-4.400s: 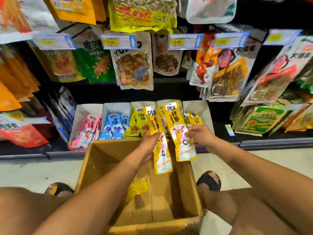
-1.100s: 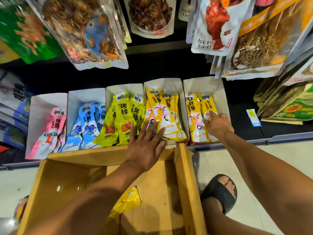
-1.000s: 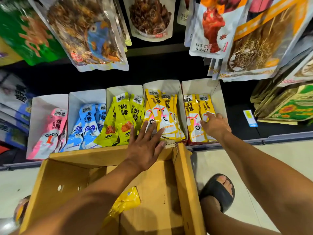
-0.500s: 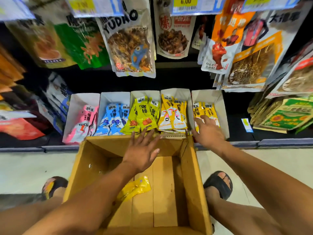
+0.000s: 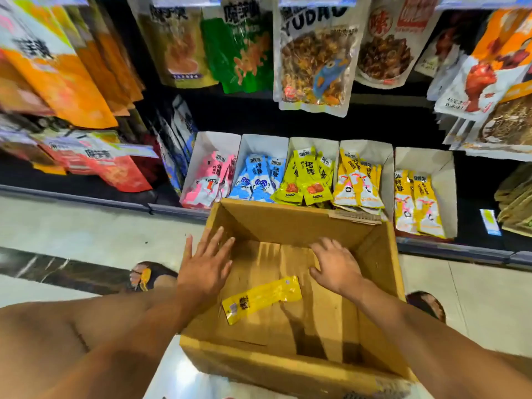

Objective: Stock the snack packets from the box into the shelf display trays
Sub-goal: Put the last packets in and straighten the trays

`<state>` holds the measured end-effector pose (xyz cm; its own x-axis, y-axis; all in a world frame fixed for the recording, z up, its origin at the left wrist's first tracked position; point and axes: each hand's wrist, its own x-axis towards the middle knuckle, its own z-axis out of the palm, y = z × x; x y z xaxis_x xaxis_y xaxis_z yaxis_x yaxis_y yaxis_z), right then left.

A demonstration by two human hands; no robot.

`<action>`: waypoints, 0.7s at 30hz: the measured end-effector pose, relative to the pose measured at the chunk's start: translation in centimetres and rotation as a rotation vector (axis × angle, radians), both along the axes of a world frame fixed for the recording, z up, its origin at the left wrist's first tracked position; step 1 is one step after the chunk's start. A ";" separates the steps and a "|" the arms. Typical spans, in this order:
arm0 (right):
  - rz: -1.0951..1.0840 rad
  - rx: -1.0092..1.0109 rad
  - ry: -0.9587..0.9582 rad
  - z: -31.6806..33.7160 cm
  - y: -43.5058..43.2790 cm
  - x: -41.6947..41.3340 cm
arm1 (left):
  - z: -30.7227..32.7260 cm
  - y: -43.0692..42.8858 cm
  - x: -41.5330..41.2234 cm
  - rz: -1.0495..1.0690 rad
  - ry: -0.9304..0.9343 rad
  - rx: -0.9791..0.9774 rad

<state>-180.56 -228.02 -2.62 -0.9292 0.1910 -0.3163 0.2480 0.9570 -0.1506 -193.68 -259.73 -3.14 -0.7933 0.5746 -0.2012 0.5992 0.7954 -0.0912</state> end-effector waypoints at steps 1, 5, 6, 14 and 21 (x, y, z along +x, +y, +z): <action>0.006 -0.015 -0.023 -0.9 -1.0 -0.2 | -0.4 -1.0 -0.2 0.021 -0.004 -0.005; 0.045 -0.090 -0.106 -4.8 -4.4 -1.0 | -2.1 -2.7 -0.3 0.060 -0.052 0.051; 0.053 -0.102 -0.124 -5.7 -5.1 -1.3 | -2.3 -2.7 -0.3 0.069 -0.057 0.071; 0.073 -0.175 -0.303 -12.5 -9.3 -4.0 | -2.5 -2.3 -0.2 0.071 -0.070 0.121; 0.136 -0.151 -0.378 -17.7 -11.8 -5.2 | -2.1 -2.0 0.1 0.044 -0.038 0.214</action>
